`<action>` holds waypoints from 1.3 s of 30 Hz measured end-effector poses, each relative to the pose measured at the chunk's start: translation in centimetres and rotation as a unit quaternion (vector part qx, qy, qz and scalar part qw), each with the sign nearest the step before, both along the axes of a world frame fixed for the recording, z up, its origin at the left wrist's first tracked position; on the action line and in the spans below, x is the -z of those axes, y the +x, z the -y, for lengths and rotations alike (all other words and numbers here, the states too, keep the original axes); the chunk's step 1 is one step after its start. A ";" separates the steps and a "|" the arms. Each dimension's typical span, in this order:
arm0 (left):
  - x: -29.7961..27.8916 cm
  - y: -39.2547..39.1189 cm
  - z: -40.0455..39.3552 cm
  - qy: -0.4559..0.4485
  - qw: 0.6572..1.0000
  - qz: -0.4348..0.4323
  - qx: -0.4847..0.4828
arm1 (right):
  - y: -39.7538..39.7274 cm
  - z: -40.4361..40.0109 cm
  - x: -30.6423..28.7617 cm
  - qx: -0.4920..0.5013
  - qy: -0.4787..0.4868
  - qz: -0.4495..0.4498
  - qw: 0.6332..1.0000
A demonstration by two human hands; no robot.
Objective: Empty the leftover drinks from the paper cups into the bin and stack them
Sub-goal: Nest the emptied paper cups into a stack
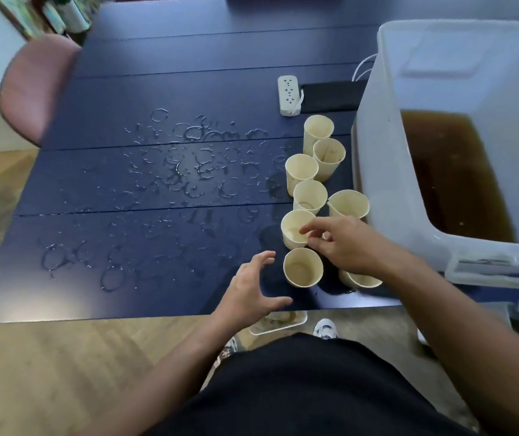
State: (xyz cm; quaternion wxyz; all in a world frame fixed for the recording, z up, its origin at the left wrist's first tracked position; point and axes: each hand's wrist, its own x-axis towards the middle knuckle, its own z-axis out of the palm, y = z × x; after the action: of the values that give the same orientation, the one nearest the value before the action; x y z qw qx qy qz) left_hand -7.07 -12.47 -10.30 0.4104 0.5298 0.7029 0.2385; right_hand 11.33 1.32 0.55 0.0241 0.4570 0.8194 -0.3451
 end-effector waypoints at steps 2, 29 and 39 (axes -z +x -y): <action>0.5 0.3 -0.5 -0.006 1.000 -0.006 0.011 | 0.1 -0.1 0.3 -0.009 0.006 0.006 1.000; 0.9 -2.0 -0.9 0.026 0.993 0.066 -0.096 | -2.1 -1.3 5.2 -0.026 0.133 0.079 0.988; 0.5 -3.1 -1.4 0.016 0.992 0.053 -0.113 | -2.9 -1.2 1.5 0.028 0.224 -0.096 0.969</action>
State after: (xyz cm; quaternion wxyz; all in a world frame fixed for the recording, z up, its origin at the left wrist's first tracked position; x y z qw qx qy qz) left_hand -10.15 -11.10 -10.84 0.4091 0.4401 0.7314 0.3226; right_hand 8.47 2.51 -0.91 -0.1673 0.4379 0.8614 -0.1953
